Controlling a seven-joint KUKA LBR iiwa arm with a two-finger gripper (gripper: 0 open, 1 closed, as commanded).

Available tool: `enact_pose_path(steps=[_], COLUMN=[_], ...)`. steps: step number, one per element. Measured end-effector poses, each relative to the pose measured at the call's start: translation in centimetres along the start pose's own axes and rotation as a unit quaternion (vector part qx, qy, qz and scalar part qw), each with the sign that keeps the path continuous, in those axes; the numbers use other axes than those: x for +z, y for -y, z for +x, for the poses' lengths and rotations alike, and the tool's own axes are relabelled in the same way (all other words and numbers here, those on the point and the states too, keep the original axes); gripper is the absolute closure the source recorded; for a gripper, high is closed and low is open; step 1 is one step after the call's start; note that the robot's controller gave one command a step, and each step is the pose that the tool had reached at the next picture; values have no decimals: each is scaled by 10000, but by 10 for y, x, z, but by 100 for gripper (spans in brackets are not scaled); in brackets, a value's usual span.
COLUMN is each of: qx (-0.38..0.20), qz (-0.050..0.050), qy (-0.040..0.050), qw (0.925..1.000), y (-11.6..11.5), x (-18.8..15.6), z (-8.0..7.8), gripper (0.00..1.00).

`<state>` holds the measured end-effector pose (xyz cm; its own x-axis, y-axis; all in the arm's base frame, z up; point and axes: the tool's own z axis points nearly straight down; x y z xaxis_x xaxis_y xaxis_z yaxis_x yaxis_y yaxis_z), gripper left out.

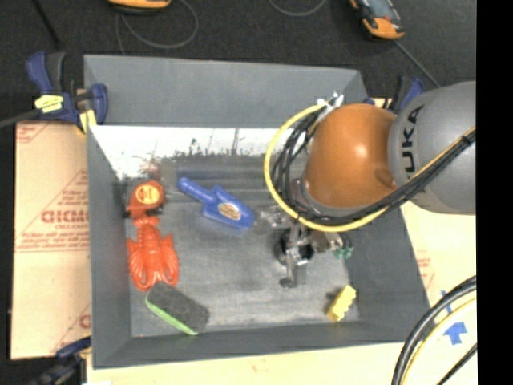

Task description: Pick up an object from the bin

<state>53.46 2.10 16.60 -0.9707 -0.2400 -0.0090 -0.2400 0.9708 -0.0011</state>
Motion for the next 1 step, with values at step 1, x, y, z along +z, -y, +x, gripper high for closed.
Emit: enact_pose_path(steps=[1], qx=[-142], qz=[-12], qy=[-105], qw=[9998], y=[21], x=[25], z=[26], gripper=[0])
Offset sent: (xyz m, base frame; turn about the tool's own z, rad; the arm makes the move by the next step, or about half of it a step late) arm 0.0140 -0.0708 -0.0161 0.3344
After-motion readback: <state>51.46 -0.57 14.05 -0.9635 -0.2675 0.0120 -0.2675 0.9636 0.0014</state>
